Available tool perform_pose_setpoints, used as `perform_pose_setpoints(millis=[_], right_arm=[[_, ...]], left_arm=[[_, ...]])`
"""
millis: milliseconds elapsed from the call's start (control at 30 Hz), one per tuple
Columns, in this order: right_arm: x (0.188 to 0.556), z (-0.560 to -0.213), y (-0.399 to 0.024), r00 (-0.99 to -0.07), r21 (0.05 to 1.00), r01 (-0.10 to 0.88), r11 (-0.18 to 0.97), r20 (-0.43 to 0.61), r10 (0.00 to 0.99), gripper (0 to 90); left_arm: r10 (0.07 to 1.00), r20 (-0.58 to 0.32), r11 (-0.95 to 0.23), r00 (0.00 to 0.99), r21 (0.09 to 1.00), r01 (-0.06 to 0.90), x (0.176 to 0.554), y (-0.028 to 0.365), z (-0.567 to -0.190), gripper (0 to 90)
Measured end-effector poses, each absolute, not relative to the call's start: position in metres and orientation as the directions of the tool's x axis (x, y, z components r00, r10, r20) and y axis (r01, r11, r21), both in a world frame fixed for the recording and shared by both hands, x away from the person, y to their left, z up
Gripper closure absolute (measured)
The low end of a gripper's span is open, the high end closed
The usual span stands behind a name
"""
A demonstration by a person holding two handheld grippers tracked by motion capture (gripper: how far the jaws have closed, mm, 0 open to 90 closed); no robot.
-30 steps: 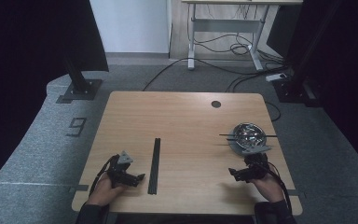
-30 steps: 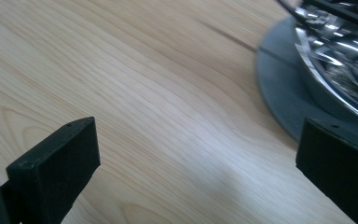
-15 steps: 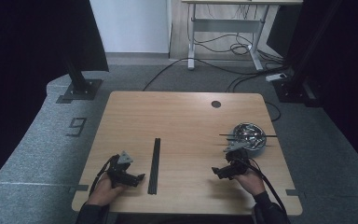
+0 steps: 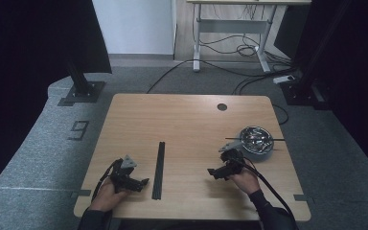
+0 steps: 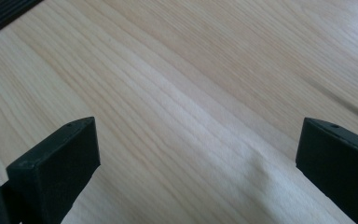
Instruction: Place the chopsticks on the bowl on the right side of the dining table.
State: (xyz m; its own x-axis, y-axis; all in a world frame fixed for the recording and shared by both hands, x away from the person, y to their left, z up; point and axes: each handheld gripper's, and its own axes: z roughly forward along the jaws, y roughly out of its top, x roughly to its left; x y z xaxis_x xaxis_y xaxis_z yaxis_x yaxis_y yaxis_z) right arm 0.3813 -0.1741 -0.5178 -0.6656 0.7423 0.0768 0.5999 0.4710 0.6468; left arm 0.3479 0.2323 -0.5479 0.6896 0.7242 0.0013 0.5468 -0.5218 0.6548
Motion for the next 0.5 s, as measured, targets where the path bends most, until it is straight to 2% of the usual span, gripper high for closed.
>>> perform_pose_setpoints(millis=[500], right_arm=[[0.403,-0.52,-0.139,-0.71,0.632,0.574,0.52,0.068,0.701,0.0]], left_arm=[[0.726,0.0,-0.52,0.688,0.655,0.549,0.348,0.232,-0.548,0.0]])
